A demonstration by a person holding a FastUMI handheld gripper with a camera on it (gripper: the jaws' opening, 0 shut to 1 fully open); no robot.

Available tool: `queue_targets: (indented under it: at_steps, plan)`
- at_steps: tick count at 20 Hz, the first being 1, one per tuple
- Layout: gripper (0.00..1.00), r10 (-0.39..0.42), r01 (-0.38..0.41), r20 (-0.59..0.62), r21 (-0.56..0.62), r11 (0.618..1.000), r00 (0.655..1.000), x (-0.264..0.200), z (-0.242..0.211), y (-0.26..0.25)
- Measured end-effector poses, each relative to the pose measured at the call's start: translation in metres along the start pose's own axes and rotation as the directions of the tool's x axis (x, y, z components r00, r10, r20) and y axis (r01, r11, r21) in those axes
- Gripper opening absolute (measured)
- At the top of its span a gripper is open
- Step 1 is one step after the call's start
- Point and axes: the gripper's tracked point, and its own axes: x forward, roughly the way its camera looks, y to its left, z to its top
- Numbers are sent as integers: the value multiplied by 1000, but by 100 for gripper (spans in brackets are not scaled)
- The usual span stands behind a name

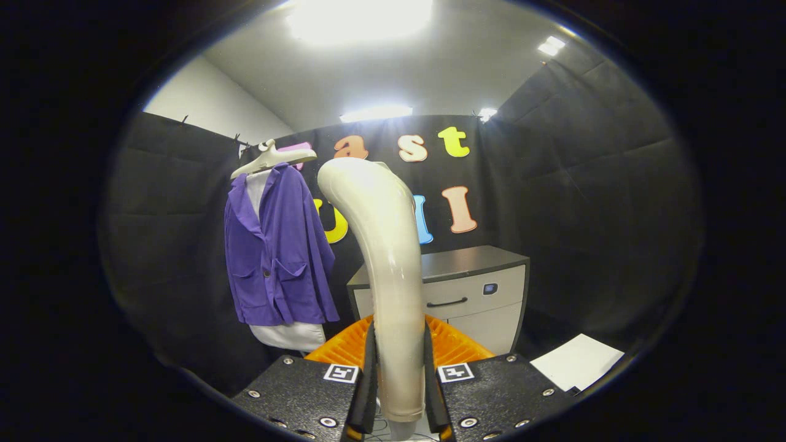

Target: Iron the clothes twice with a garment steamer, once on the left side and once on the right side.

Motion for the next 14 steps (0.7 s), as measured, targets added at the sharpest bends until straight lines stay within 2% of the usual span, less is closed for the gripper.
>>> queue_targets:
  at_steps: [14]
  plan:
    - [32, -14, 14, -33, 1, 1000, 999, -7, -17, -5]
